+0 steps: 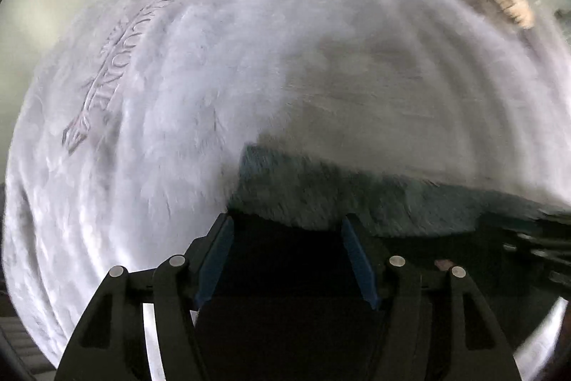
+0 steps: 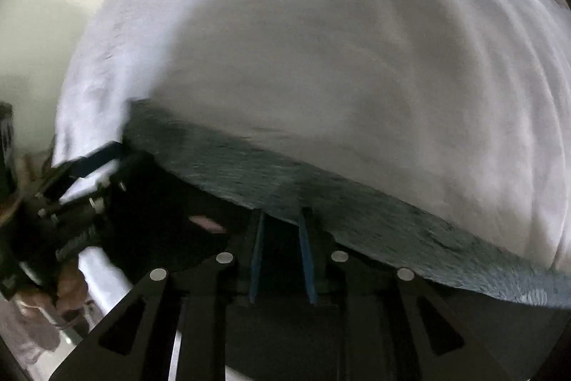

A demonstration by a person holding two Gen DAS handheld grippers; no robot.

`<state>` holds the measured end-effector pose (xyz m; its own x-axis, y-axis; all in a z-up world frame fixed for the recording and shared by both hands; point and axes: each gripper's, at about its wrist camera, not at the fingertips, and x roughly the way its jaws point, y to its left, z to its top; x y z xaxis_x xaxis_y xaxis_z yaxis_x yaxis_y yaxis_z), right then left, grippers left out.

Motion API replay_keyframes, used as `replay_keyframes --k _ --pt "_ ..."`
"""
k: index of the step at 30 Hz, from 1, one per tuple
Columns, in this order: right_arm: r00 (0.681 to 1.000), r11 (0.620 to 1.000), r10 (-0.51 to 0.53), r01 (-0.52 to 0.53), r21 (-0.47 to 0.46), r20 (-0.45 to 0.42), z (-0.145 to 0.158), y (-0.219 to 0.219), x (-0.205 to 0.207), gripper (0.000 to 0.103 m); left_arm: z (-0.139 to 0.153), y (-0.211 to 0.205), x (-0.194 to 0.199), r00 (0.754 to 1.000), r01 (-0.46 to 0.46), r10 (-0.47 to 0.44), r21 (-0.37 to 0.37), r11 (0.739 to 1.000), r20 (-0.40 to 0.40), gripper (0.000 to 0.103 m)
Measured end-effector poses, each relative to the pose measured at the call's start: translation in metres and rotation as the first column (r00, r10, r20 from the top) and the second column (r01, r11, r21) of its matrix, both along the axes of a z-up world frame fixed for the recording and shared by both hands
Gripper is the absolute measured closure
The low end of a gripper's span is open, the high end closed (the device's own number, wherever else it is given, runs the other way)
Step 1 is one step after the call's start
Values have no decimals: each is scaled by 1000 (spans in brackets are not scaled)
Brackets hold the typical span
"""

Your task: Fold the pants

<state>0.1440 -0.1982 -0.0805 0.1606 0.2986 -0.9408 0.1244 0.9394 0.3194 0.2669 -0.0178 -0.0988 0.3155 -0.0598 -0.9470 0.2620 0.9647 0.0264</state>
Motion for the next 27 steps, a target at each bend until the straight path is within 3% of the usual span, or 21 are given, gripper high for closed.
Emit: replay_keyframes --k 3,5,7,10,12,13,15,18,20,23,25,26,27 --pt "981 981 -191 191 -18 7 -7 -40 -3 82 -3 4 19 999 -44 45 31 999 -21 29" --pt "958 956 -287 285 68 17 5 -68 -20 80 13 10 19 998 -59 59 35 998 4 29" --pt "949 940 -313 305 153 28 20 -89 -50 76 34 15 5 999 -26 23 49 998 48 29" --pt "938 902 -346 333 275 -2 33 -109 -113 71 48 11 -26 998 52 -53 25 998 41 29" --pt "917 849 -394 387 361 -56 29 -119 -162 71 43 4 -47 994 103 -103 24 994 19 29" --pt "894 802 -434 440 404 -111 20 -122 -196 71 33 -6 -62 990 143 -143 43 989 -4 29" --pt "859 751 -480 507 423 -178 5 -122 -234 71 13 -22 -75 983 180 -176 67 981 -58 28" --pt "775 648 -580 626 433 -252 -25 -121 -283 68 4 -22 -82 984 178 -180 110 978 4 23" --pt "729 576 -638 665 475 -247 -40 -120 -292 66 3 -15 -77 986 164 -162 87 983 -23 20" --pt "688 494 -690 676 547 -226 -52 -125 -290 65 1 -6 -66 986 151 -147 53 987 -73 16" --pt "659 444 -713 688 574 -240 -60 -126 -289 65 2 -6 -67 986 159 -154 71 985 -71 16" --pt "648 433 -719 702 566 -253 -62 -127 -286 72 2 -7 -66 985 161 -156 80 984 -68 16" --pt "649 449 -716 710 542 -257 -61 -127 -283 82 2 -8 -65 986 161 -156 86 983 -67 16"
